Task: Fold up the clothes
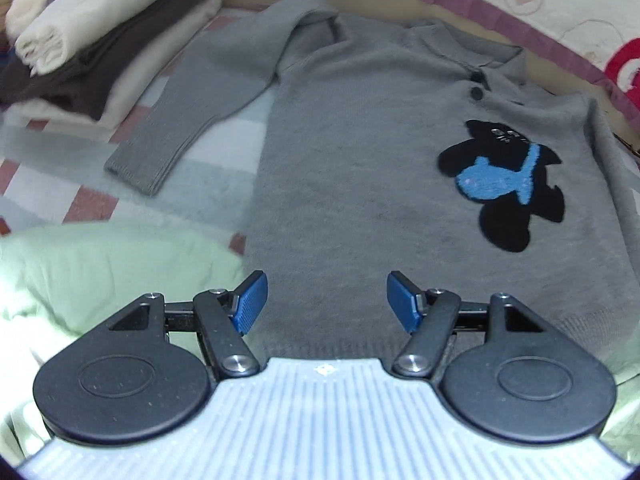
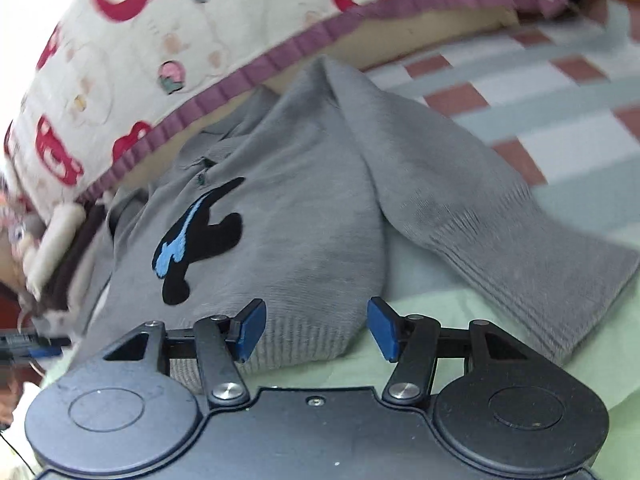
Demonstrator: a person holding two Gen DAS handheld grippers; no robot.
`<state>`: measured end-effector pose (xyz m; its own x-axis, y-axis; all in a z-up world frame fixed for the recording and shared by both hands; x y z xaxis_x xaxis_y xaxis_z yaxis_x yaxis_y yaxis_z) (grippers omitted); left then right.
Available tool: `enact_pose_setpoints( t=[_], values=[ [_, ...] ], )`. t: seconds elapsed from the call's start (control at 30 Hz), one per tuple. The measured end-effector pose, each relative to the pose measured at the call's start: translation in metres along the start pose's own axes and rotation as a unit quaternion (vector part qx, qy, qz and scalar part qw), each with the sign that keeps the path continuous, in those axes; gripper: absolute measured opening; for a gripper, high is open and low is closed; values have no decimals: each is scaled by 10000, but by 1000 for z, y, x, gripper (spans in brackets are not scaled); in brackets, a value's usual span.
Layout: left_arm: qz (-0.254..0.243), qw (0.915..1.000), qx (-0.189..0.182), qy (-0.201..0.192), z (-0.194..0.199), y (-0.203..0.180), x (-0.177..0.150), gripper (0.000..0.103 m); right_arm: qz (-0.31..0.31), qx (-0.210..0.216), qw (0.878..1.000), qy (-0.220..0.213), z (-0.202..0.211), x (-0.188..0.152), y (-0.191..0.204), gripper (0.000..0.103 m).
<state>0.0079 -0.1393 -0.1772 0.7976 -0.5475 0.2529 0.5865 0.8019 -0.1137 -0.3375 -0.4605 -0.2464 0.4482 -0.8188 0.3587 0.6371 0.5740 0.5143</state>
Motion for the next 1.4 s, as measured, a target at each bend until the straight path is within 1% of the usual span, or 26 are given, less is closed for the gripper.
enact_pose_setpoints(
  t=[0.07, 0.1, 0.2, 0.27, 0.33, 0.43, 0.5, 0.57, 0.63, 0.77, 0.8, 0.83, 0.87, 0.9, 0.93, 0.97, 1.0, 1.03, 1.1, 1.13, 1.2, 1.27, 1.3, 1.33, 1.37, 1.4],
  values=[
    [120, 9999, -15, -2, -2, 9, -6, 66, -208, -163, 9996, 86, -6, -7, -11, 62],
    [186, 9998, -29, -5, -3, 15, -10, 66, -230, -146, 9995, 140, -8, -11, -13, 62],
    [438, 9990, -65, 48, -7, 29, -19, 66, -315, 46, 9995, 45, -6, -19, -16, 62],
    [626, 9978, -164, 115, -11, 32, -22, 66, -406, 181, 9990, 20, -7, -19, -18, 65],
    [657, 9971, -346, 152, -13, 28, -24, 66, -468, 270, 9985, -27, -8, -16, -20, 65],
    [550, 9973, -462, 171, -17, 17, -31, 66, -585, 425, 9972, -171, -8, -10, -22, 66],
    [470, 9973, -520, 194, -21, 11, -36, 68, -618, 546, 9965, -154, -13, -6, -21, 67],
    [432, 9975, -506, 240, -24, 11, -42, 68, -317, 458, 9984, -87, -20, -2, -13, 67],
    [448, 9978, -413, 253, -26, 14, -46, 68, -15, 370, 9993, -19, -27, 1, -6, 68],
    [611, 9978, -254, 77, -22, 29, -48, 69, 587, 193, 9980, 115, -42, 9, 10, 71],
    [628, 9977, -256, 27, -21, 32, -48, 67, 738, 149, 9971, 149, -45, 10, 13, 68],
    [599, 9971, -471, -7, -18, 31, -48, 61, 963, 162, 9950, 201, -47, 13, 20, 39],
    [525, 9948, -871, -32, -15, 27, -48, 19, 1249, 296, 9914, 246, -45, 16, 33, 10],
    [449, 9908, -1273, -59, -11, 21, -47, 12, 1394, 459, 9889, 220, -40, 22, 45, 10],
    [341, 9882, -1491, -130, -7, 16, -44, 12, 1510, 645, 9863, 166, -35, 28, 56, 10],
    [190, 9884, -1488, -230, -5, 9, -40, 12, 1572, 874, 9837, 64, -28, 35, 67, 10],
    [49, 9898, -1390, -294, -4, 3, -36, 12, 1577, 1083, 9815, -22, -23, 42, 75, 10],
    [-72, 9915, -1256, -332, -5, -2, -32, 12, 1474, 1201, 9817, -62, -22, 50, 79, 10],
    [-229, 9949, -884, -437, -9, -8, -27, 13, 1255, 1185, 9850, -92, -26, 60, 79, 10],
    [-282, 9963, -632, -501, -11, -9, -27, 13, 1154, 1047, 9877, -102, -31, 62, 75, 14],
    [-358, 9974, -187, -590, -14, -7, -30, 23, 977, 891, 9912, -54, -39, 59, 69, 15],
    [-371, 9973, 7, -638, -15, -2, -38, 29, 813, 976, 9919, -31, -42, 52, 65, 21],
    [-303, 9975, -10, -631, -15, 3, -43, 35, 713, 1028, 9922, -3, -43, 48, 62, 23],
    [-209, 9979, -69, -607, -16, 9, -47, 39, 653, 1097, 9918, 84, -44, 42, 61, 30],
    [-114, 9981, -128, -583, -16, 15, -51, 46, 669, 1201, 9901, 279, -47, 32, 64, 33],
    [-27, 9983, -315, -491, -18, 18, -55, 51, 684, 1304, 9880, 473, -49, 22, 67, 33]
  ],
)
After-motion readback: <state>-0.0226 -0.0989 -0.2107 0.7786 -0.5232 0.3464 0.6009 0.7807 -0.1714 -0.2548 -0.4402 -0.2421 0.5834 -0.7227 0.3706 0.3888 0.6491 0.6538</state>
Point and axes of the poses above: each gripper's, at about its wrist camera, not at the fingertips, and z roughly against the way its jaws point, y to its left, x to its top, the point moved 8 cm from there along -z, roughly the way its jaws point, and after that the axes turned 14 degrees about y, right-handed, at the moved point
